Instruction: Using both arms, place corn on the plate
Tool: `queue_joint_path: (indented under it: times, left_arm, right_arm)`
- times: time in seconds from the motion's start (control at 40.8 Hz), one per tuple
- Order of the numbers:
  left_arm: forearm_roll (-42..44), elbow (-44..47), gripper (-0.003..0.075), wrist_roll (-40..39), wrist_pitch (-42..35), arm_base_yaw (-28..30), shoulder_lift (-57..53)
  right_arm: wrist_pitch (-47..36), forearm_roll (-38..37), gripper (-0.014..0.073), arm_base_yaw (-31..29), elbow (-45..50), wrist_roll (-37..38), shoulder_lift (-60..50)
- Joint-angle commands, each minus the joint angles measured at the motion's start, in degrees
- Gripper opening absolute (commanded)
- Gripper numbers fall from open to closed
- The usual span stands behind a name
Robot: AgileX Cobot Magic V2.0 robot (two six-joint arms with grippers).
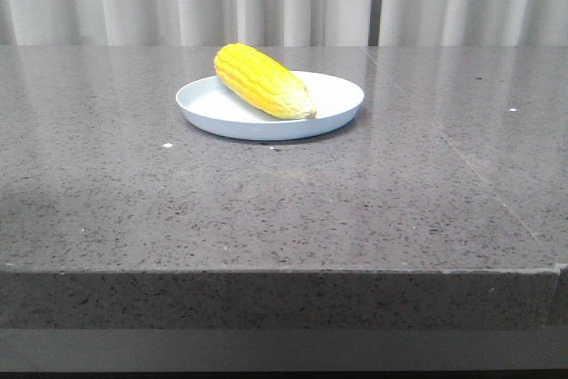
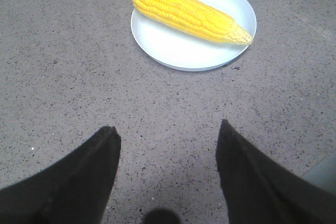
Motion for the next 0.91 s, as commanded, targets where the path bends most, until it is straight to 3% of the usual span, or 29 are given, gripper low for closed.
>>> queue_joint_path:
  times: [0.0,0.196,0.27,0.392,0.49,0.613,0.735,0.882]
  left_arm:
    - [-0.95,-1.46,0.0409,-0.43,-4.15,-0.4,-0.31]
    - [-0.95,-1.46,0.0409,-0.43,-4.23,-0.4,-0.31]
    - [-0.95,-1.46,0.0406,-0.43,-4.23,-0.4,-0.31]
    - [-0.95,-1.46,0.0342,-0.43,-4.23,-0.4,-0.31]
    - [-0.95,-1.46,0.0234,-0.43,-4.23,-0.4,-0.31]
    - [-0.95,-1.46,0.0099,-0.43,-4.23,-0.4,-0.31]
    - [-0.95,-1.46,-0.0014,-0.43,-4.23,-0.4,-0.31]
    - [-0.95,-1.46,-0.002,-0.43,-4.23,-0.4,-0.31]
  right_arm:
    - [-4.18,-0.86,0.0542,-0.05,-0.85,0.17,0.19]
    - [-4.14,-0.86,0.0538,-0.05,-0.85,0.12,0.23]
    - [-4.14,-0.86,0.0496,-0.05,-0.85,0.12,0.23]
    - [-4.14,-0.86,0.028,-0.05,-0.85,0.12,0.23]
    - [-4.14,-0.86,0.0078,-0.05,-0.85,0.12,0.23]
    - [-4.14,-0.86,-0.008,-0.05,-0.85,0.12,0.23]
    - [-4.4,-1.0,-0.0087,-0.05,-0.85,0.06,0.23]
    - [-4.56,-0.83,-0.0087,-0.05,-0.85,0.06,0.23]
